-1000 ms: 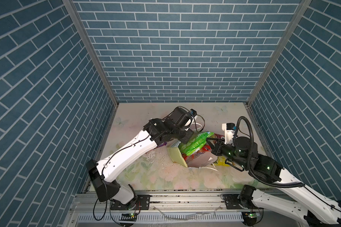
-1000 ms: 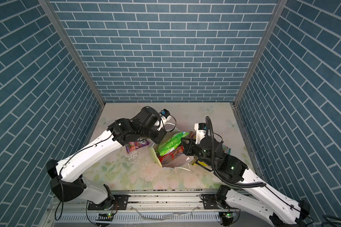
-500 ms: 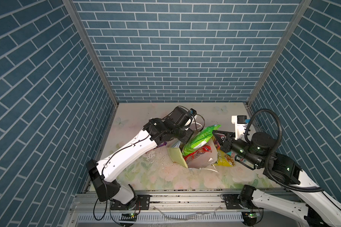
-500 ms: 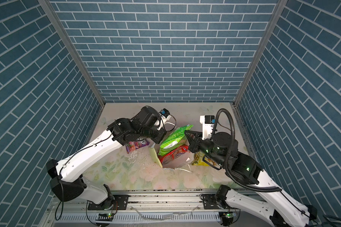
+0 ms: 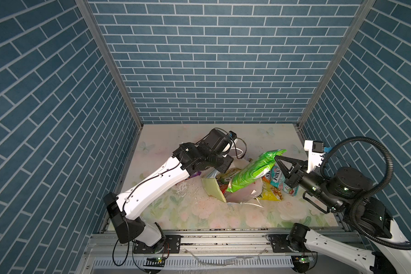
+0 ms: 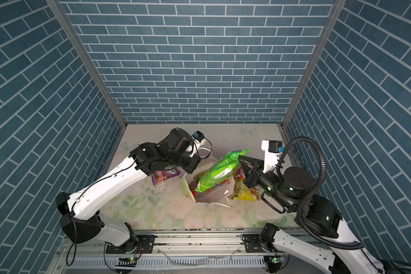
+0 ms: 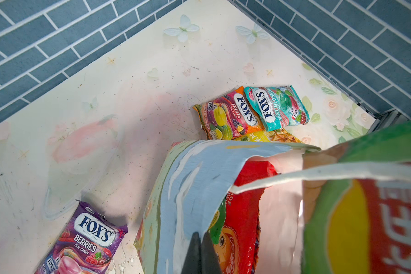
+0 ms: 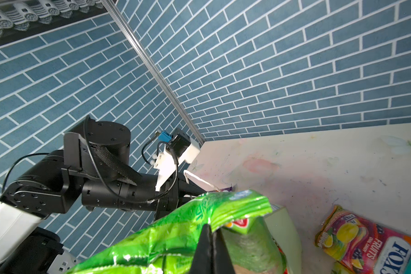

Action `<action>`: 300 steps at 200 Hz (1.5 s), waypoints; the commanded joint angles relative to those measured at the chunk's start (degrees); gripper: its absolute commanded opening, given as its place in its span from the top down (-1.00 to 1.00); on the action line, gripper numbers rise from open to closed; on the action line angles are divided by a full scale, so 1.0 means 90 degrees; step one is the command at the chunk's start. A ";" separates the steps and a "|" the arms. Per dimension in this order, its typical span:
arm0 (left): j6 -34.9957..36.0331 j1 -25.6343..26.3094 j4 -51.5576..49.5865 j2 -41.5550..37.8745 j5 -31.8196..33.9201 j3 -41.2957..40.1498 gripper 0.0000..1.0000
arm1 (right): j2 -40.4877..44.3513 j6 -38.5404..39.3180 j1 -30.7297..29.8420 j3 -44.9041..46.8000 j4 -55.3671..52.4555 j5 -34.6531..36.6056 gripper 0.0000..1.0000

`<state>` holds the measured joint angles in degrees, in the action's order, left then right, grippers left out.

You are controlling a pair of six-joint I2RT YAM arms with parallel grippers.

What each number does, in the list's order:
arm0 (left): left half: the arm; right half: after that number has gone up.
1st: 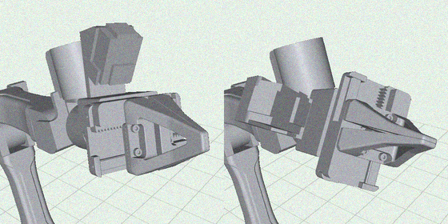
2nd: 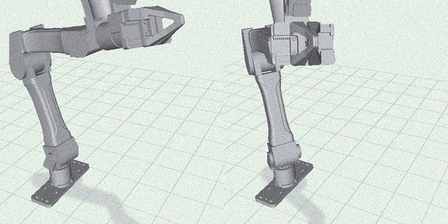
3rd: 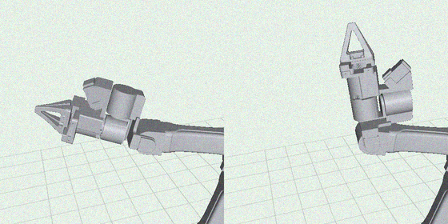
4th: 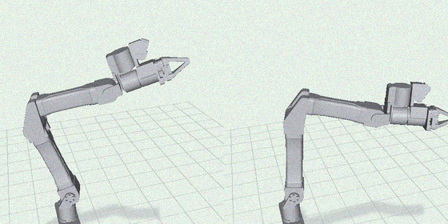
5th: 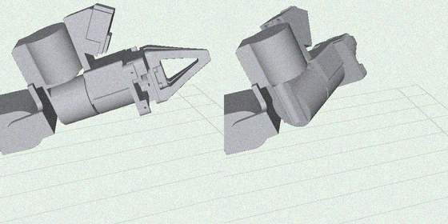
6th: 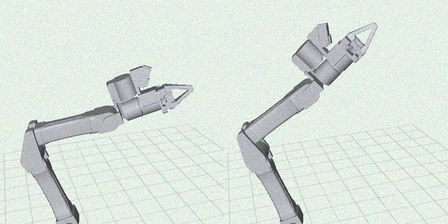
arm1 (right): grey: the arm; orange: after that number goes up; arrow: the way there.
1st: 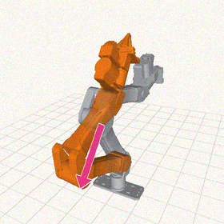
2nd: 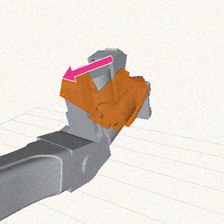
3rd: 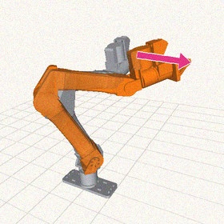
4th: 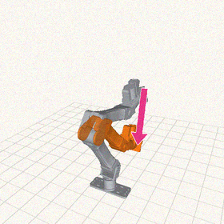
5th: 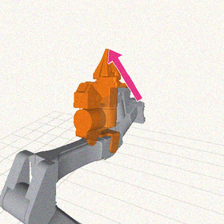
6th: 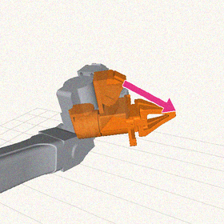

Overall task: Take the snacks out of the paper bag
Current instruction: Pick up the snack from the paper bag, then place the snack at the top-center of the table.

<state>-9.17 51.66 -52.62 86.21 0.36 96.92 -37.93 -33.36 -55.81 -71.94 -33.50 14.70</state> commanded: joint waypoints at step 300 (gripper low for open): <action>0.0056 -0.0037 -0.0086 -0.0354 0.0136 -0.0267 1.00 | -0.2557 0.1080 0.2833 -0.1322 -0.2297 -0.0080 1.00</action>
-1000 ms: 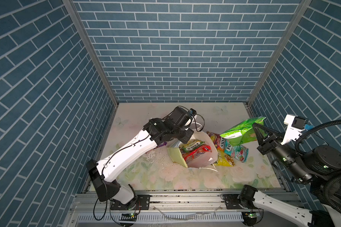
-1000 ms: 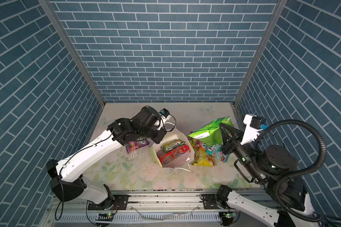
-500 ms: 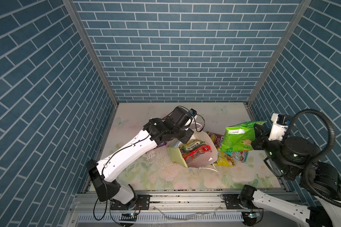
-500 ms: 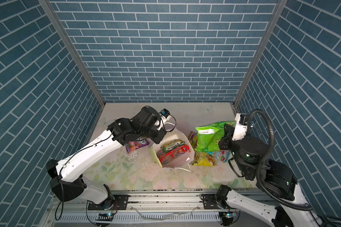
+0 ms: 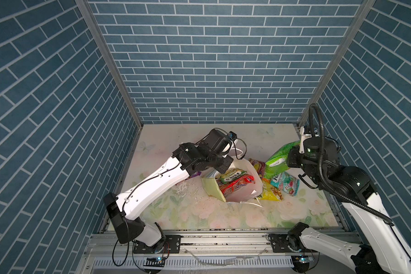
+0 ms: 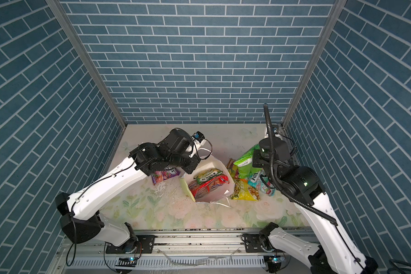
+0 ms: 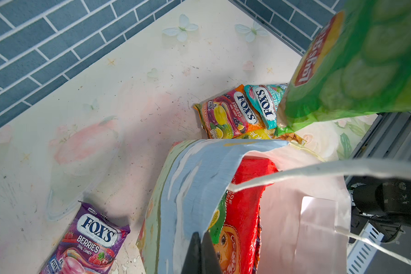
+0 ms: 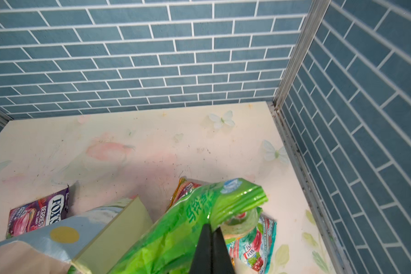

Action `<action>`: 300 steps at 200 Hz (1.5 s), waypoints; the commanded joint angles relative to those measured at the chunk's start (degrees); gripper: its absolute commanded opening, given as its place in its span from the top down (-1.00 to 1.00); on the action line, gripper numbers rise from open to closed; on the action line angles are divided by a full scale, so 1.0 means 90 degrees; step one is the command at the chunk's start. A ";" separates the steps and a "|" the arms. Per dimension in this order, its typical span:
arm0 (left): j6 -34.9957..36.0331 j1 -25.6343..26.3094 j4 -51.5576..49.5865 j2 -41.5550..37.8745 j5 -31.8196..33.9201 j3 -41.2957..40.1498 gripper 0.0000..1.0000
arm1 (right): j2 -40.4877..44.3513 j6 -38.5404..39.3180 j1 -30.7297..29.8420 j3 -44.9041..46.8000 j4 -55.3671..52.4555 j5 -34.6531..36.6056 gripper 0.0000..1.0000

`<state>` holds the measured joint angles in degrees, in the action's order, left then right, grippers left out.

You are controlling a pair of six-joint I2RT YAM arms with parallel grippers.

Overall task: Take the snacks out of the paper bag
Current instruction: Place the snack at the top-center of the table.

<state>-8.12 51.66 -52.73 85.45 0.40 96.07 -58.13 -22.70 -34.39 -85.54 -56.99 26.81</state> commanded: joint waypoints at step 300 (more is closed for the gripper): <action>0.0005 -0.0044 -0.0439 0.0117 0.0384 0.0375 1.00 | -0.3987 -0.0316 0.2347 0.1169 0.3479 -0.5315 1.00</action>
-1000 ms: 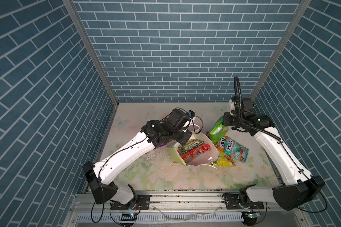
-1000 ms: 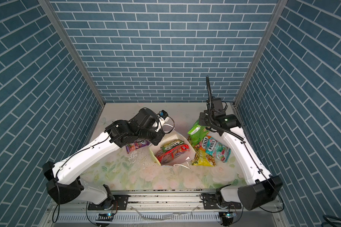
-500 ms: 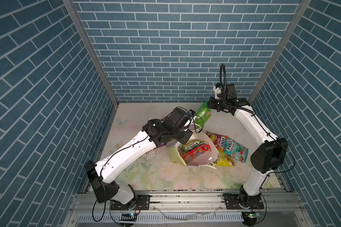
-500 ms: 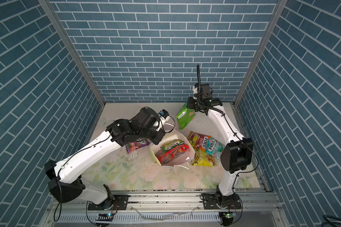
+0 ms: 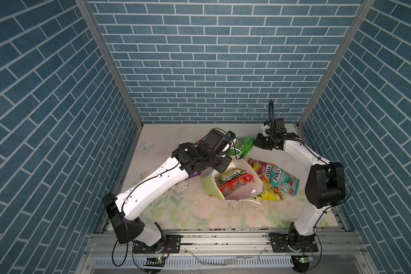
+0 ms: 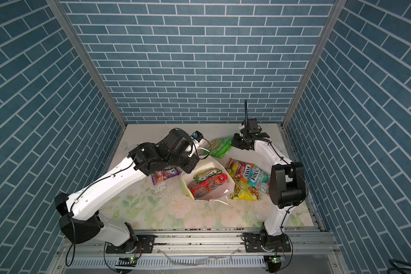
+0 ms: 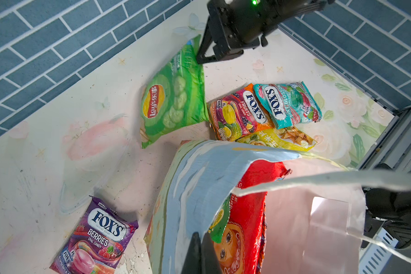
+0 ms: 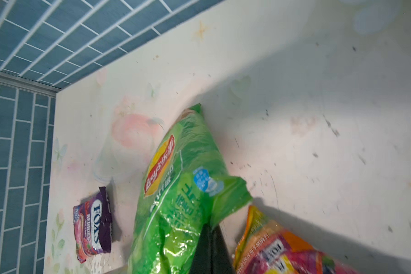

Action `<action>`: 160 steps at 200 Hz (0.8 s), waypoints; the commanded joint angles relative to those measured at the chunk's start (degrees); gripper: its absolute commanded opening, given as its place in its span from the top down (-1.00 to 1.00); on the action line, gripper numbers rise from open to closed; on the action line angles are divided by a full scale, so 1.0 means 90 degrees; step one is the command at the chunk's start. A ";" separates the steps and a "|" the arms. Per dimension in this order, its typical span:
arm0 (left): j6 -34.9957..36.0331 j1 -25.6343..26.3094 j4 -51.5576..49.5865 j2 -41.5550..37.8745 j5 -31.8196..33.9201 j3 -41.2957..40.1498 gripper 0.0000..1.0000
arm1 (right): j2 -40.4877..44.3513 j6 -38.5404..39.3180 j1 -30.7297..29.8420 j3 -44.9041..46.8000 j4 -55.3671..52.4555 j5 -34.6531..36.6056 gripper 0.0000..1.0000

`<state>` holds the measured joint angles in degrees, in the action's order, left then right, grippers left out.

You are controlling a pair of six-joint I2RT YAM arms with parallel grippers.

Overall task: Take the snacks out of the paper bag
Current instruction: Place the snack at the top-center of the table.

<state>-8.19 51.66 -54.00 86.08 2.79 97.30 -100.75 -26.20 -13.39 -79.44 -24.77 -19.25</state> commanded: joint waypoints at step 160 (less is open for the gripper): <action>0.0006 0.0021 -0.0530 0.0045 0.0215 0.0234 1.00 | 0.1148 0.0242 0.0022 0.1858 -0.0499 0.0847 1.00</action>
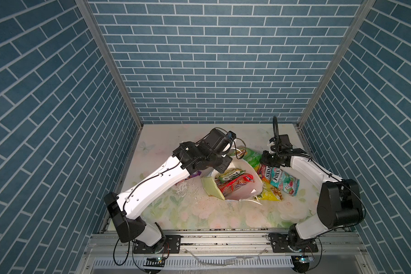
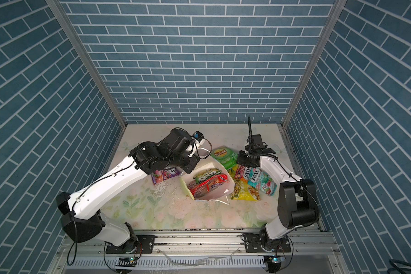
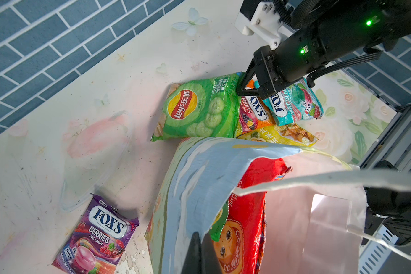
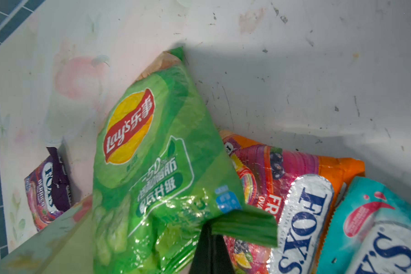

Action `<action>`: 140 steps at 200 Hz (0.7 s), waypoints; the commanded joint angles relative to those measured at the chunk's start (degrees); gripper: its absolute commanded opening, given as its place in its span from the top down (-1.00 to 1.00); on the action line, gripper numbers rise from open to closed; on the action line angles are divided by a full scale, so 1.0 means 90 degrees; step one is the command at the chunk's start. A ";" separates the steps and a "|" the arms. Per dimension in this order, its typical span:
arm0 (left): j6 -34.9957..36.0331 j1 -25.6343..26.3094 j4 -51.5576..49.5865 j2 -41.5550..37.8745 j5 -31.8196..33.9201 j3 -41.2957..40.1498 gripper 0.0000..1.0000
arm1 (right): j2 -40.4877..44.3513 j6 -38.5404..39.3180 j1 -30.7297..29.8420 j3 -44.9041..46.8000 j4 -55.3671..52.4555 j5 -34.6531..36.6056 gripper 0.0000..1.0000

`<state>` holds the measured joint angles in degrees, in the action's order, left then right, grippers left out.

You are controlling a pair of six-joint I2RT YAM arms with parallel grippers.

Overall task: Take the snacks out of the paper bag
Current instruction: Place the snack at the top-center of the table.

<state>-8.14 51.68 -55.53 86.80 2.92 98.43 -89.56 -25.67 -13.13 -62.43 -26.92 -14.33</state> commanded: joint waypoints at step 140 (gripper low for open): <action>-0.0026 0.0083 -0.0344 -0.0163 0.0281 -0.0065 1.00 | 0.2058 -0.0619 -0.0016 0.0669 -0.0935 -0.0568 0.57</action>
<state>-8.12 52.23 -55.88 86.74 3.86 98.35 -75.66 -26.83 -13.13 -60.23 -32.01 -14.46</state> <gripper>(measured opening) 0.043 0.235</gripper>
